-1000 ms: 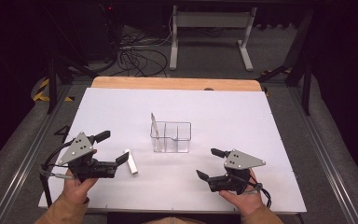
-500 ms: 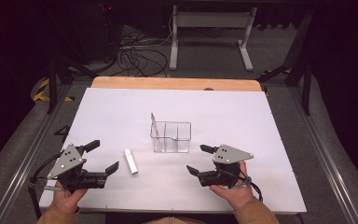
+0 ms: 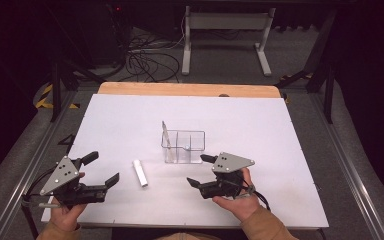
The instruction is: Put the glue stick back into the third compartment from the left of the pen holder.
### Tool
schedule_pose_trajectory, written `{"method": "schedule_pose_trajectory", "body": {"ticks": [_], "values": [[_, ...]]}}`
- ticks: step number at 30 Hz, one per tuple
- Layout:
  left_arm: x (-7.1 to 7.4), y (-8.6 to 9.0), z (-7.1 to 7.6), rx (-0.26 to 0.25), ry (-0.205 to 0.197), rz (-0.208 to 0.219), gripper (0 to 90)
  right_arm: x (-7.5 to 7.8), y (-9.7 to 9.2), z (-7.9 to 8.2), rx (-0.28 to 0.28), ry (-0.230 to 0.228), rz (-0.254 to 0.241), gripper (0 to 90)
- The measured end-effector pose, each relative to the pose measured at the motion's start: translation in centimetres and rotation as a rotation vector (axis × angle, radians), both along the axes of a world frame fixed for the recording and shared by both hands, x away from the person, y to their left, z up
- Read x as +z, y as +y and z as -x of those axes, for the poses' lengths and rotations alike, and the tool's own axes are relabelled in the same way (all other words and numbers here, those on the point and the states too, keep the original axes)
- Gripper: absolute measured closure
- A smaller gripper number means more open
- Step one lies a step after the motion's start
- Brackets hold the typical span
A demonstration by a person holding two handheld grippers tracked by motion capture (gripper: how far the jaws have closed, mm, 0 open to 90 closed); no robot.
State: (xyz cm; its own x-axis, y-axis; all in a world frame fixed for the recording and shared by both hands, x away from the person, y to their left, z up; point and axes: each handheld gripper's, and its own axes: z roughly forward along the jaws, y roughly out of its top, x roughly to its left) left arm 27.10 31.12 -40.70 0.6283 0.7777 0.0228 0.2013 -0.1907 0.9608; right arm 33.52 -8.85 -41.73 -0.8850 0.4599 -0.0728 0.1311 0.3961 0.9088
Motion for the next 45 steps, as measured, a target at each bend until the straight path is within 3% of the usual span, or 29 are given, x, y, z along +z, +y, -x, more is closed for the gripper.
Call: {"method": "schedule_pose_trajectory", "body": {"ticks": [8, 16, 23, 30, 45], "values": [[-0.1, 0.0, 0.0, -0.013, 0.003, -0.007, 7.1, 0.2, 1.5, 0.2, 0.025, 0.011, 0.009, 26.9], [-0.1, 0.1, 0.3, -0.011, -0.015, -0.017, 7.1, 0.5, 3.4, -0.1, 0.029, 0.067, 0.039, 31.8], [-0.2, 0.5, 0.2, -0.003, -0.012, 0.002, 7.1, 0.5, 5.4, -0.3, 0.043, 0.064, 0.066, 31.9], [-0.2, 0.6, 0.4, -0.001, -0.021, -0.001, 7.1, 0.5, 7.0, -0.8, 0.061, 0.087, 0.074, 27.9], [-0.3, 1.0, 0.7, 0.002, -0.014, -0.016, 7.1, 0.5, 9.7, -1.6, 0.081, 0.111, 0.107, 27.8]]}}
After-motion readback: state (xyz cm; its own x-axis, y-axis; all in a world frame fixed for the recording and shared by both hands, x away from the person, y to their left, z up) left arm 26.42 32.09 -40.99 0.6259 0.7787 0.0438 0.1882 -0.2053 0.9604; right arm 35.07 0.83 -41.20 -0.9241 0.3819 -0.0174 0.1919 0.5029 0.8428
